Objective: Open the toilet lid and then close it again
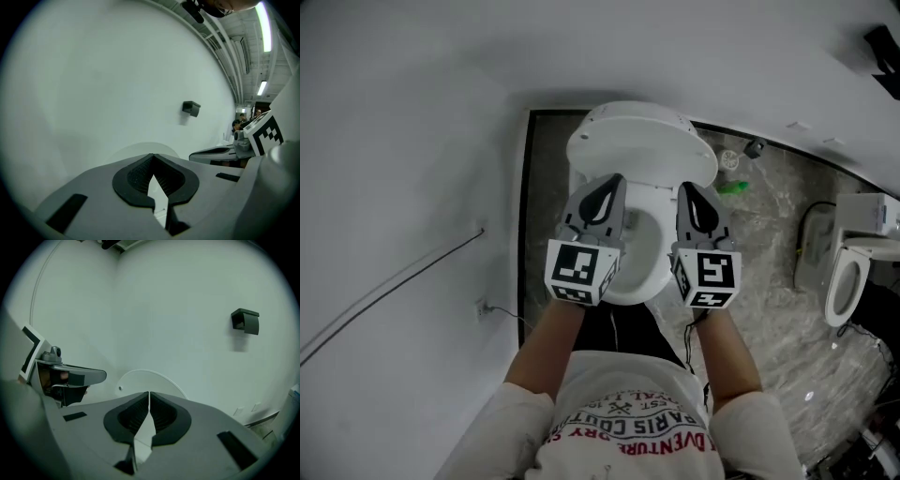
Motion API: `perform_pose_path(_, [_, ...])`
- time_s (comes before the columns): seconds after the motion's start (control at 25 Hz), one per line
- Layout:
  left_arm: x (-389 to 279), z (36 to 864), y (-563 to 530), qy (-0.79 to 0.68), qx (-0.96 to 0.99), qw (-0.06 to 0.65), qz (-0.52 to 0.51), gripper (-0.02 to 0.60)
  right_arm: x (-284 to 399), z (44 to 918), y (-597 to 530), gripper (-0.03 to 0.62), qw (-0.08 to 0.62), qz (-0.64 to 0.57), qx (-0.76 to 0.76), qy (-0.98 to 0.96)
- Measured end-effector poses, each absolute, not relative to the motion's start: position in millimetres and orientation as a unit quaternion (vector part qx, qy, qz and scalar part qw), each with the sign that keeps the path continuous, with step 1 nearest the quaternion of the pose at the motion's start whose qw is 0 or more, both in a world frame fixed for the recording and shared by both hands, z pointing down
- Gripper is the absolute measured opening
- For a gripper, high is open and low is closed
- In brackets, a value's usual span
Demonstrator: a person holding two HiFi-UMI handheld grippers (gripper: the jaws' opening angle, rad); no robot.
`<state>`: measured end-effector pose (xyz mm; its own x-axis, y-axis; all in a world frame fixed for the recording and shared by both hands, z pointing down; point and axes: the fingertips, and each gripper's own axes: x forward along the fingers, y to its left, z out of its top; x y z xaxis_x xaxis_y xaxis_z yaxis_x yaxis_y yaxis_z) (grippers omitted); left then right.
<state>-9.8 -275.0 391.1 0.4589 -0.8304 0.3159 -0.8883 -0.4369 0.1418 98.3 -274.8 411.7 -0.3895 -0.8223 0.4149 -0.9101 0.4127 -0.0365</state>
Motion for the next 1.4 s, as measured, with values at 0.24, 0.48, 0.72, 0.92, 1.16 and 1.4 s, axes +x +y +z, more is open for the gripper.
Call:
perform_pose_path(0.24, [-14.6, 333.3, -199.1, -0.496, 0.859, 0.115, 0.06, 0.006, 98.8, 362.9, -207.8, 0.015, 0.15, 0.114, 0.535, -0.824])
perform_pose_path(0.48, [-30.1, 279.3, -119.1, -0.488, 0.868, 0.077, 0.051, 0.006, 88.6, 305.4, -127.9, 0.015, 0.137, 0.092, 0.553, -0.817])
perform_pose_path(0.72, [-49.1, 227.5, -54.5, -0.483, 0.873, 0.06, 0.034, 0.006, 77.8, 257.2, -56.9, 0.015, 0.113, 0.077, 0.574, -0.807])
perform_pose_path(0.92, [-51.0, 202.7, -9.6, -0.471, 0.879, 0.057, 0.033, 0.006, 74.6, 231.5, -10.6, 0.015, 0.116, 0.081, 0.582, -0.801])
perform_pose_path(1.16, [-64.7, 167.8, 19.3, -0.471, 0.881, 0.025, 0.023, 0.006, 70.0, 199.2, 21.5, 0.015, 0.103, 0.05, 0.588, -0.801])
perform_pose_path(1.4, [-71.5, 157.4, 41.8, -0.476, 0.879, 0.013, 0.016, 0.006, 69.0, 193.5, 47.6, 0.015, 0.099, 0.05, 0.587, -0.802])
